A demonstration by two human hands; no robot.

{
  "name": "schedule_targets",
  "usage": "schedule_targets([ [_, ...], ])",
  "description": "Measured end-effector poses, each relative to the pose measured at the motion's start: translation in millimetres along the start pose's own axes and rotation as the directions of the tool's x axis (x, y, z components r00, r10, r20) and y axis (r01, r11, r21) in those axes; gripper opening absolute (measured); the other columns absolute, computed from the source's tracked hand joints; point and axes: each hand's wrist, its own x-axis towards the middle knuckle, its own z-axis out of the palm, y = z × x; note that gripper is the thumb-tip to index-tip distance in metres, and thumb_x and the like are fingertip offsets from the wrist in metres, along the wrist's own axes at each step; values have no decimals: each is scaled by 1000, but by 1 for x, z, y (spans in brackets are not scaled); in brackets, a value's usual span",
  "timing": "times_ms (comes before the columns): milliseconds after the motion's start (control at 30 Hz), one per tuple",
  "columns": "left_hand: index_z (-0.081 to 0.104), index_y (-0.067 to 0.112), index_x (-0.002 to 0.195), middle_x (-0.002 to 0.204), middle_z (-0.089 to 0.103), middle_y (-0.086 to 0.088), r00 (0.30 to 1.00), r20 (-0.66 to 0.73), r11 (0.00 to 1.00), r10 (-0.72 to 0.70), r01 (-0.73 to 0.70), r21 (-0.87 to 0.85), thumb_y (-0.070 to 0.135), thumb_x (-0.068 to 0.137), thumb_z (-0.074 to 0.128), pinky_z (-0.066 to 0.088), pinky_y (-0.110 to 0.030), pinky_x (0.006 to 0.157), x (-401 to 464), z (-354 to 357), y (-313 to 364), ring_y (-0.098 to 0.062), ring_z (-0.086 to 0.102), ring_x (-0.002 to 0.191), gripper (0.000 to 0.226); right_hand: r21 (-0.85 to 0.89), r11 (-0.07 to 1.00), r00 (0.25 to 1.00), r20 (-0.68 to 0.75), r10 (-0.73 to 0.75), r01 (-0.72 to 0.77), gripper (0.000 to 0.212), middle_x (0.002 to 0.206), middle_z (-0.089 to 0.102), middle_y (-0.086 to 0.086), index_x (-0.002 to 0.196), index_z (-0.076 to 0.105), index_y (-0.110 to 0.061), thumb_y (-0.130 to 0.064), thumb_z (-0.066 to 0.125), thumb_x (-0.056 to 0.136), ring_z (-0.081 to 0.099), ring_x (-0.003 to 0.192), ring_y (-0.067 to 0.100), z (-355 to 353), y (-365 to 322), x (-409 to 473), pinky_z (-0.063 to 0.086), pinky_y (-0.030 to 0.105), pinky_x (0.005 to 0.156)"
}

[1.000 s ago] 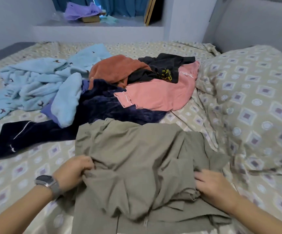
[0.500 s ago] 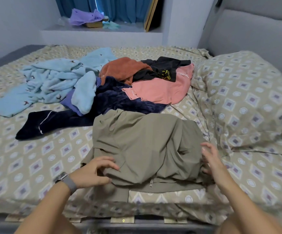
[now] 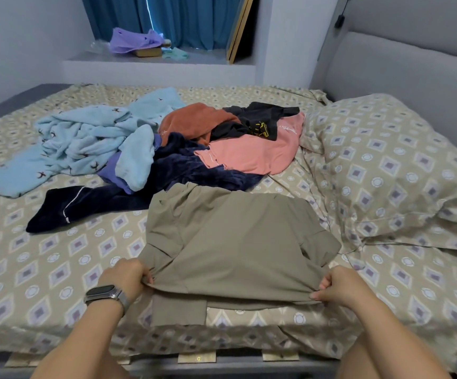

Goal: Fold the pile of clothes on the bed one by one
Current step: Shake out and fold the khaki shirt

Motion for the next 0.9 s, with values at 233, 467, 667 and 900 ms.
schedule_targets([
  [233, 68, 13, 65, 72, 63, 3, 993, -56, 868, -103, 63, -492, 56, 63, 48, 42, -30, 63, -7, -12, 33, -16, 57, 70, 48, 452, 885, 945, -324, 48, 110, 46, 56, 60, 4, 56, 59, -11, -49, 79, 72, 58, 64, 16, -17, -14, -10, 41, 25, 58],
  [467, 44, 15, 62, 62, 52, -2, 956, 21, 761, -292, 246, -601, 49, 83, 68, 32, -30, 53, 28, -2, 38, -19, 50, 62, 47, 267, 961, 993, -71, 95, -73, 57, 60, 49, 1, 56, 40, -17, -62, 56, 87, 50, 61, 20, 1, -27, 21, 34, 30, 55],
  [667, 60, 8, 67, 68, 61, -15, 930, -138, 729, -342, 170, -663, 26, 91, 65, 35, -33, 59, 47, 6, 37, -36, 58, 76, 31, 258, 966, 964, -260, 54, 15, 41, 66, 49, 1, 63, 42, -16, -39, 61, 92, 54, 78, 28, 20, -44, 33, 34, 31, 64],
  [900, 63, -2, 74, 77, 65, -21, 906, -19, 791, -423, 359, -496, 24, 93, 61, 37, -34, 61, 41, -1, -13, -36, 60, 78, 32, 270, 946, 945, -220, 242, -180, 26, 75, 51, 0, 72, 43, -18, -27, 62, 88, 53, 84, 26, -24, -4, 19, 39, 30, 66],
])
